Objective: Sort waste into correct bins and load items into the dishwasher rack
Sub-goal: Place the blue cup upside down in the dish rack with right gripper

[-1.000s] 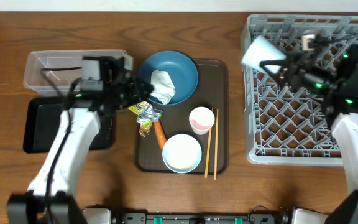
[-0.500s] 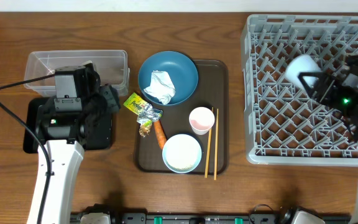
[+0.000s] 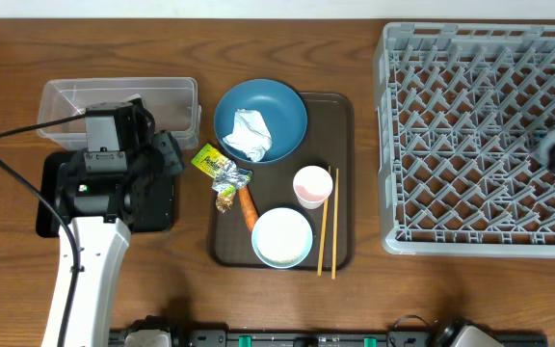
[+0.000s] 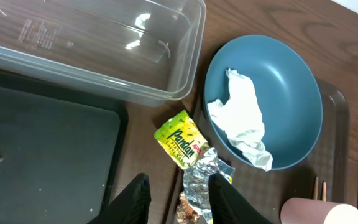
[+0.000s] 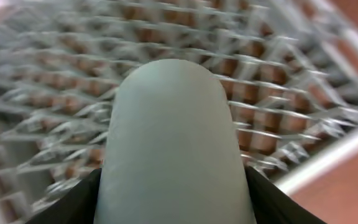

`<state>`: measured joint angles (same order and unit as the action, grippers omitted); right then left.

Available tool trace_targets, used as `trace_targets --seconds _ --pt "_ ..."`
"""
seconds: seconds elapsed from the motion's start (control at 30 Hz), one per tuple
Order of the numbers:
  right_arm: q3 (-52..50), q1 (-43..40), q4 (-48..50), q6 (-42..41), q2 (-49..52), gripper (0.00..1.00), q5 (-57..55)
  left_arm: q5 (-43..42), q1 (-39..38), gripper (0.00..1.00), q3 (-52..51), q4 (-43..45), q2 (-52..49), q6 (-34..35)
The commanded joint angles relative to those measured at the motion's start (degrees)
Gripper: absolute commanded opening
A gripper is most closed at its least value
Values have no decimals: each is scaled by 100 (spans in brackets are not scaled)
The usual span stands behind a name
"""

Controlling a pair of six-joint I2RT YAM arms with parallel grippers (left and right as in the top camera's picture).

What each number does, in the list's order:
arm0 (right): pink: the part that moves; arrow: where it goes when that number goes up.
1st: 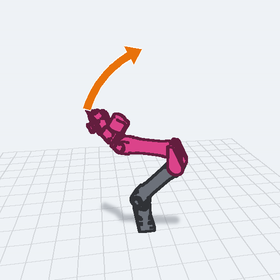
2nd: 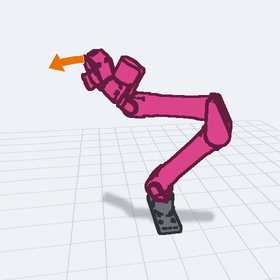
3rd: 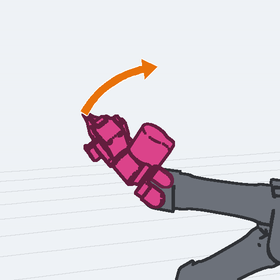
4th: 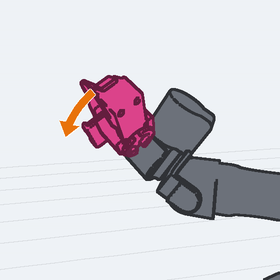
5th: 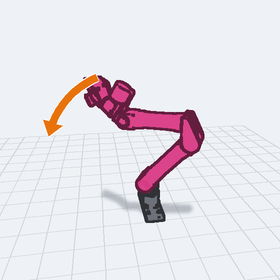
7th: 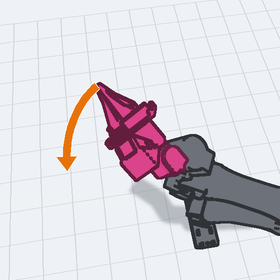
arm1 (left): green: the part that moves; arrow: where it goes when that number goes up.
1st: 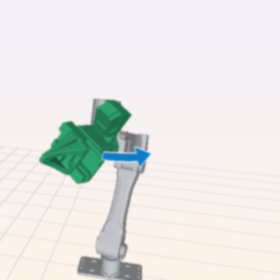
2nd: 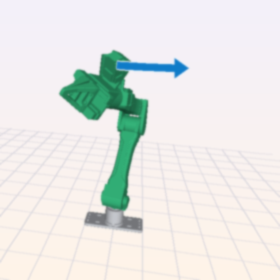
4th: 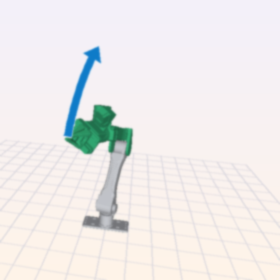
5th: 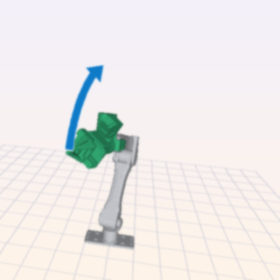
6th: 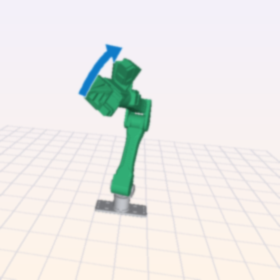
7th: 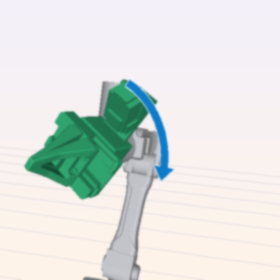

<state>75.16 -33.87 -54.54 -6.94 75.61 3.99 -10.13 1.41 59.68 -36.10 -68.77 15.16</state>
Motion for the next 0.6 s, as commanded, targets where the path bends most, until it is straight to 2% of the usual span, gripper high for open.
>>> trace_targets --seconds 0.0,0.27,0.57 --pt "81 -313 81 28 341 38 -549 74 28 33 66 -15 17 -55" --pt "81 -748 538 -79 1045 39 -570 74 28 33 66 -61 17 -55" --pt "81 -817 960 -81 1574 38 -654 74 28 33 66 -116 17 -55"
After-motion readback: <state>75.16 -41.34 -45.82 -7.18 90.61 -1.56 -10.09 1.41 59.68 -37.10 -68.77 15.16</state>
